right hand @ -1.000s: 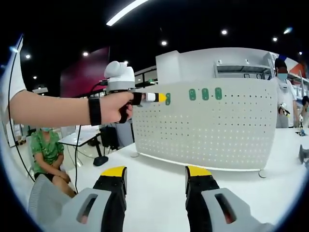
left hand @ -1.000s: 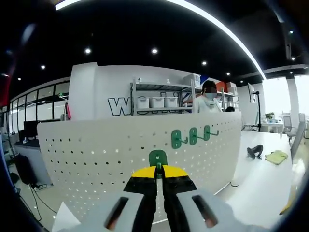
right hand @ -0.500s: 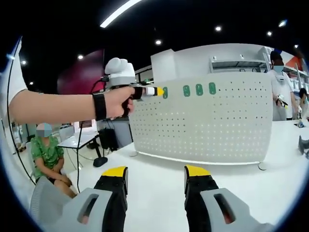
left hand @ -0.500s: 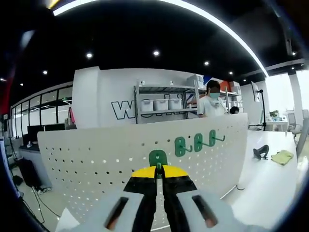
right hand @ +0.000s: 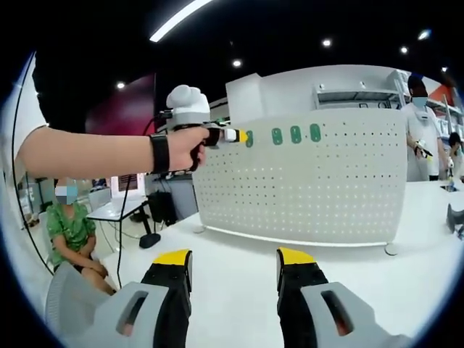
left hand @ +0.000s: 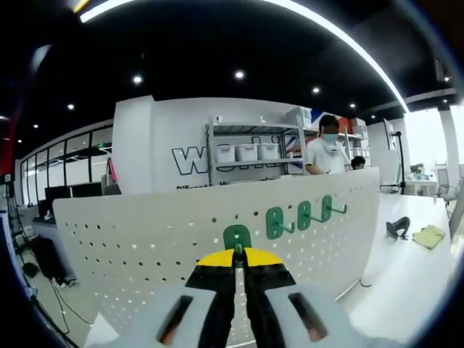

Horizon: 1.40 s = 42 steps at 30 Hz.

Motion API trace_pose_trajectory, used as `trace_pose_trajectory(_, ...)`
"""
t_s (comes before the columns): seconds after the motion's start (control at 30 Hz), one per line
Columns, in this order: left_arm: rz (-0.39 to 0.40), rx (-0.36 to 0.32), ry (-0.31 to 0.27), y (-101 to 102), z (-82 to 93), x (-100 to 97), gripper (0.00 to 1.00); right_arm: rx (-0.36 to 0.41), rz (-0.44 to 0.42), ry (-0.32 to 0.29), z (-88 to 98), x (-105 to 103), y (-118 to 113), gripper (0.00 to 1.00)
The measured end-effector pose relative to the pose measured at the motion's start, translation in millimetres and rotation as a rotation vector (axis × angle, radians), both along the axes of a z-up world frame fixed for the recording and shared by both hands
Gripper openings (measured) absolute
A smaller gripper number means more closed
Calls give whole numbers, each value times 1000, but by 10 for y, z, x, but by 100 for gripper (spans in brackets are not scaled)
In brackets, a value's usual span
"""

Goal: Insert the hook assembly into the mounting plate slot until the hook locks in place.

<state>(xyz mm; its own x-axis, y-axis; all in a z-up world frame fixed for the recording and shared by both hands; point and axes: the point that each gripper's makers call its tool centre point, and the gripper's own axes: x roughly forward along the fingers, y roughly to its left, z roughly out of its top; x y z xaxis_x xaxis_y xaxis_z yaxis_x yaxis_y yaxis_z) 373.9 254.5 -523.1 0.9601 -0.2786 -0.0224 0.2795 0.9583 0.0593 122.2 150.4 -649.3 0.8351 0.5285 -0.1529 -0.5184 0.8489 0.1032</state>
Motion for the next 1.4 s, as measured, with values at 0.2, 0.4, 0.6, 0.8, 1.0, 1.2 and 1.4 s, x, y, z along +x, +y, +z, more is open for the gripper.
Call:
trace_pose_trajectory(0.2, 9, -4, 4, -24, 25, 90, 3, 5, -6, 7, -24, 4, -47, 47)
trace_pose_trajectory(0.4, 9, -4, -8, -57, 56, 138, 3, 6, -16, 3, -6, 0, -80, 47)
trace_pose_trajectory(0.6, 12, -3, 1, -66, 33, 220, 3, -4, -24, -2, 12, 30, -151, 47)
trace_pose_trajectory(0.8, 20, 14, -13, -54, 57, 271, 3, -11, -31, 2, -4, 50, -212, 46)
trace_pose_trajectory(1.0, 16, 24, -17, -100, 59, 306, 3, -19, -41, 6, -18, 64, -253, 46)
trace_pose_trajectory(1.2, 43, 26, 5, -99, 8, 338, 3, -18, -48, 7, -26, 71, -287, 46)
trace_pose_trajectory(1.4, 71, 5, 18, -87, -18, 357, 3, -23, -53, 13, -48, 68, -319, 46)
